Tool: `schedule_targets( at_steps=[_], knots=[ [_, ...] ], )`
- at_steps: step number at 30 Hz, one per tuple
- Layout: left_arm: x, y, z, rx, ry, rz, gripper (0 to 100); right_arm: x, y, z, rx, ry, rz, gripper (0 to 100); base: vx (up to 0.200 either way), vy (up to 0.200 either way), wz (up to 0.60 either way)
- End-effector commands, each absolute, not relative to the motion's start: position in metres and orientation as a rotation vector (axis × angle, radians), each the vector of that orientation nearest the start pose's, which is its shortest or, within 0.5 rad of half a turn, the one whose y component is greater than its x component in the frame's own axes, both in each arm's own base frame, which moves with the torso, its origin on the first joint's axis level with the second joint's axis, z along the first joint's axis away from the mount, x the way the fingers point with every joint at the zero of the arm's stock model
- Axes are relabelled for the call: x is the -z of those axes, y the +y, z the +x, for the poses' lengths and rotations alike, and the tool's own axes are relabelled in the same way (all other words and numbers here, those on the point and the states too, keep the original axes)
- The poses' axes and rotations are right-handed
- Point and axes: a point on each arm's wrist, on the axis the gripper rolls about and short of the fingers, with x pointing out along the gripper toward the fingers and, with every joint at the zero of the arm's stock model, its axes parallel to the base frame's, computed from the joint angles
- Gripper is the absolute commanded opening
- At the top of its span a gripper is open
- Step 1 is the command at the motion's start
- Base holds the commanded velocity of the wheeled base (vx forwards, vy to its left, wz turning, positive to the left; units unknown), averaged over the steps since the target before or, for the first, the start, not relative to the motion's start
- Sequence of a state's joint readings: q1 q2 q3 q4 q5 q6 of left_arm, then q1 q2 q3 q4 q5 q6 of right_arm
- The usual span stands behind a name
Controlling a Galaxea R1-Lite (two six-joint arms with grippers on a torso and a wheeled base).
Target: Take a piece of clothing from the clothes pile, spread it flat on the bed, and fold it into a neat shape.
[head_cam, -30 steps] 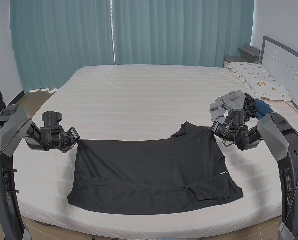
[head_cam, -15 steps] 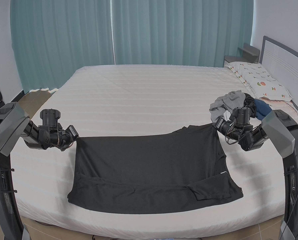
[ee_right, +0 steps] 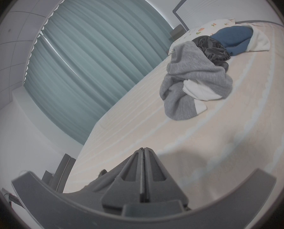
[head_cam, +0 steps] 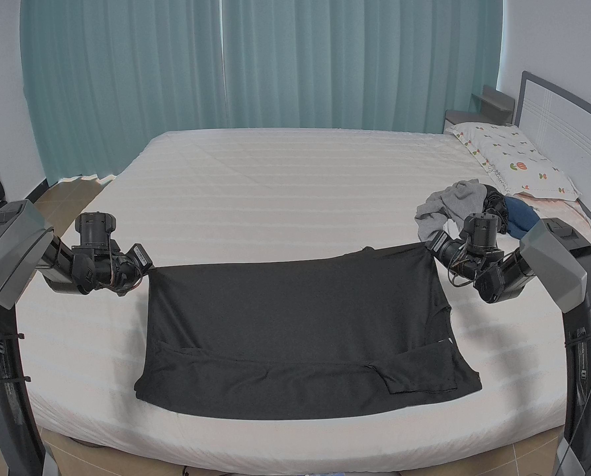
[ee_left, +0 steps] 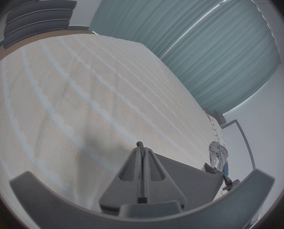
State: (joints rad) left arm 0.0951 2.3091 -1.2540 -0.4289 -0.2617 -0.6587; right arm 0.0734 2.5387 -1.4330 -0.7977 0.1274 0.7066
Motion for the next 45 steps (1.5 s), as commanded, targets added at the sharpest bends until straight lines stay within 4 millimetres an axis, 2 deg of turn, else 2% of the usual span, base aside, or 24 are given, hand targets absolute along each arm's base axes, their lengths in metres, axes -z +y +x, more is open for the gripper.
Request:
schedule_targets(
  at_steps=[1,8,14,18,21,30,35,36,40,45],
  knots=[
    [-0.045,0.034,0.435,-0.045,0.657,-0.742,0,-0.012,0.041,0.484,-0.095,0.403,0.695,0,0.000,0.000,0.00],
    [-0.045,0.034,0.435,-0.043,0.657,-0.741,0,-0.013,0.040,0.483,-0.098,0.404,0.689,0,0.000,0.000,0.00],
    [-0.043,0.033,0.428,-0.046,0.674,-0.739,0,-0.026,0.038,0.476,-0.115,0.391,0.695,0,0.000,0.000,0.00],
    [-0.043,0.033,0.431,-0.033,0.643,-0.727,0,-0.021,0.041,0.466,-0.143,0.444,0.685,0,0.000,0.000,0.00],
    [-0.043,0.032,0.432,-0.028,0.634,-0.721,0,-0.022,0.042,0.467,-0.157,0.441,0.680,0,0.000,0.000,0.00],
    [-0.040,0.033,0.429,-0.035,0.639,-0.716,0,-0.029,0.035,0.461,-0.152,0.448,0.681,0,0.000,0.000,0.00],
    [-0.036,0.034,0.424,-0.028,0.657,-0.663,0,-0.030,0.030,0.458,-0.149,0.444,0.679,0,0.000,0.000,0.00],
    [-0.032,0.034,0.421,-0.020,0.670,-0.622,0,-0.036,0.026,0.458,-0.146,0.428,0.687,0,0.000,0.000,0.00],
    [-0.031,0.033,0.422,-0.020,0.669,-0.608,0,-0.040,0.025,0.457,-0.144,0.421,0.691,0,0.000,0.000,0.00],
    [-0.034,0.033,0.425,-0.028,0.648,-0.609,0,-0.035,0.025,0.455,-0.140,0.441,0.689,0,0.000,0.000,0.00]
  ],
)
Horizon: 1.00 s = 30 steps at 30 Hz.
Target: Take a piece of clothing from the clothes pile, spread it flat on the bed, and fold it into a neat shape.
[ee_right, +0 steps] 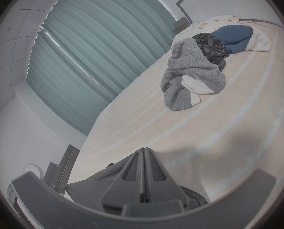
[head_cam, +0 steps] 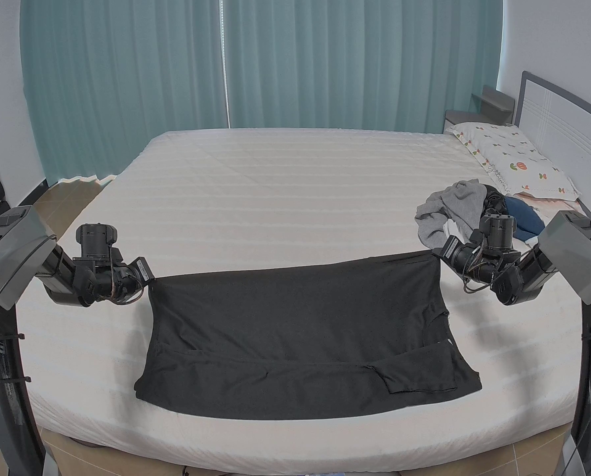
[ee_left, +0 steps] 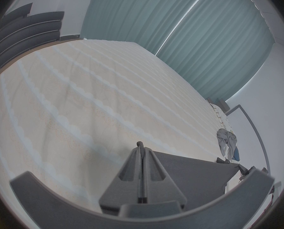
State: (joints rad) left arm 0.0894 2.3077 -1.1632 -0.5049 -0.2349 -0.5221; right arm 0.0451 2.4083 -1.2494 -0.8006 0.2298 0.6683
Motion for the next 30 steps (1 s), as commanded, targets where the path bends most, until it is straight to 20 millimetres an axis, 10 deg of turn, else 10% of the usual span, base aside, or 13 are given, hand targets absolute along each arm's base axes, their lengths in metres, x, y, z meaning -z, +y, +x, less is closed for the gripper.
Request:
schedule_targets(
  at_steps=[1,30],
  knots=[
    [-0.034,0.033,0.425,-0.028,0.646,-0.610,0,-0.034,0.025,0.455,-0.139,0.444,0.690,0,0.000,0.000,0.00],
    [-0.037,0.029,0.382,-0.002,0.712,-0.520,0,-0.021,0.011,0.400,-0.224,0.619,0.628,0,0.000,0.000,0.00]
  ],
)
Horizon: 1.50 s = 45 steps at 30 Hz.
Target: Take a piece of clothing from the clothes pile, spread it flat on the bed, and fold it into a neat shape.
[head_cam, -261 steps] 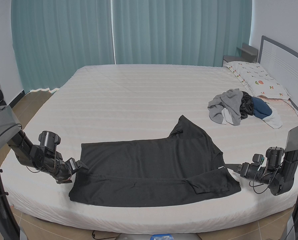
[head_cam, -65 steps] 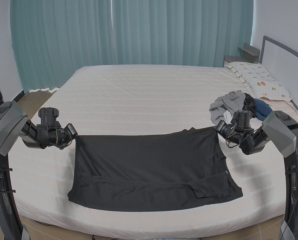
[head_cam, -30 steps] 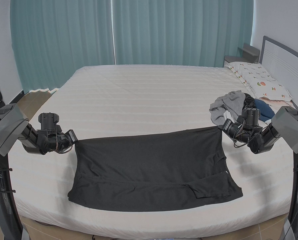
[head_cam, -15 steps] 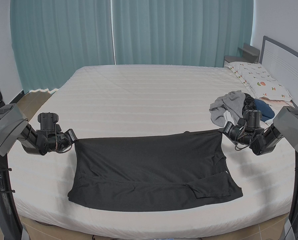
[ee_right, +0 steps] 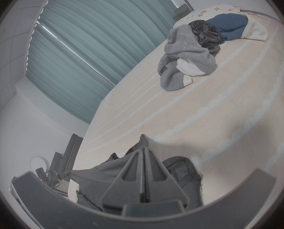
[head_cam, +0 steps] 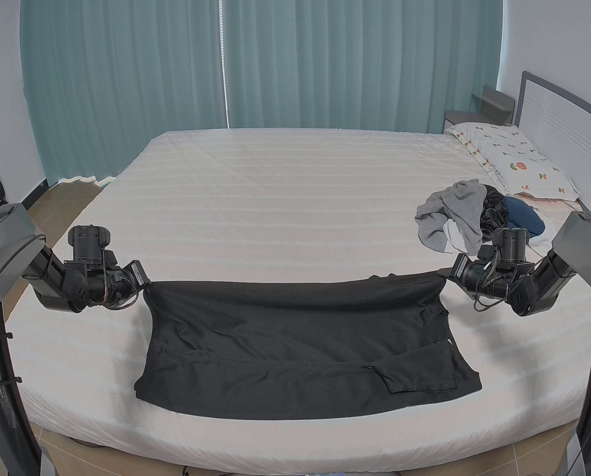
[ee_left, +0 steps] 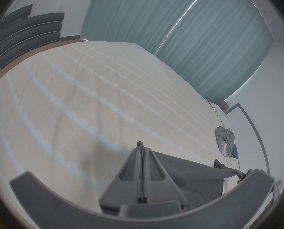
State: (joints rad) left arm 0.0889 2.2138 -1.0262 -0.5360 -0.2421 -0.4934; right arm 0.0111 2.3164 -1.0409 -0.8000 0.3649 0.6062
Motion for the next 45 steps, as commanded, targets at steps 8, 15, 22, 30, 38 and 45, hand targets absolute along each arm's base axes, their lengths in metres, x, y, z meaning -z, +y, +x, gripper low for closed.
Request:
schedule_targets(
  at_steps=[8,15,22,30,38,45],
  knots=[
    [-0.020,0.025,0.352,0.033,0.815,-0.378,0,-0.009,0.011,0.378,-0.253,0.690,0.565,0,0.000,0.000,0.00],
    [-0.009,0.020,0.334,0.050,0.884,-0.337,0,0.007,0.007,0.362,-0.268,0.752,0.492,0,0.000,0.000,0.00],
    [-0.001,0.013,0.323,0.065,0.934,-0.334,0,0.015,0.004,0.358,-0.259,0.783,0.485,0,0.000,0.000,0.00],
    [0.002,0.011,0.319,0.064,0.955,-0.334,0,0.030,0.004,0.353,-0.266,0.825,0.449,0,0.000,0.000,0.00],
    [0.003,0.011,0.318,0.064,0.961,-0.335,0,0.032,0.005,0.354,-0.267,0.827,0.447,0,0.000,0.000,0.00],
    [0.005,0.011,0.317,0.062,0.972,-0.340,0,0.034,0.006,0.354,-0.270,0.829,0.446,0,0.000,0.000,0.00]
  ],
)
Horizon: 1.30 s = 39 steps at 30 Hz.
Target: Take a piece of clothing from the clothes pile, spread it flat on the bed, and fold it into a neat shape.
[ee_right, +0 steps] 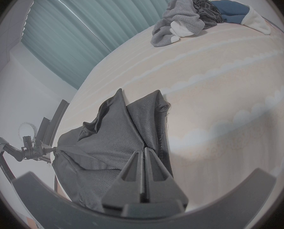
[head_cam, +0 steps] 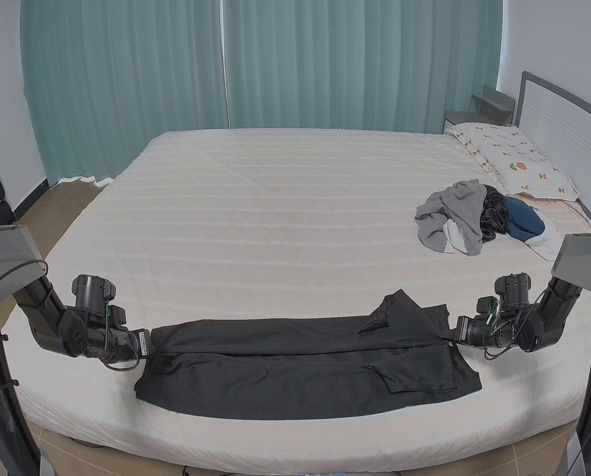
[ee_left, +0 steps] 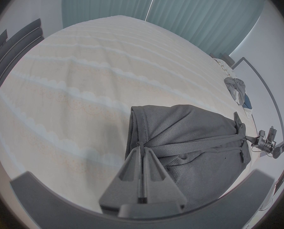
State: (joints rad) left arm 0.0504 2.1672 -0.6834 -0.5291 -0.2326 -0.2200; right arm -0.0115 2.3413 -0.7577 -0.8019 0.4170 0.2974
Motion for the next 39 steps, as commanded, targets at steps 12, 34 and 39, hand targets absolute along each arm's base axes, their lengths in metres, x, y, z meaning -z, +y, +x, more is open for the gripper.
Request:
schedule_targets(
  at_steps=[12,34,39],
  knots=[
    [-0.008,0.011,0.312,0.063,0.942,-0.343,100,0.009,0.001,0.358,-0.250,0.765,0.514,100,0.000,0.000,0.00],
    [0.006,0.009,0.364,-0.047,0.890,-0.613,100,0.001,0.003,0.370,-0.127,0.781,0.911,100,0.000,0.000,0.00],
    [0.010,0.007,0.369,-0.045,0.894,-0.635,100,0.007,-0.001,0.373,-0.111,0.786,0.926,100,0.000,0.000,0.00]
  ],
)
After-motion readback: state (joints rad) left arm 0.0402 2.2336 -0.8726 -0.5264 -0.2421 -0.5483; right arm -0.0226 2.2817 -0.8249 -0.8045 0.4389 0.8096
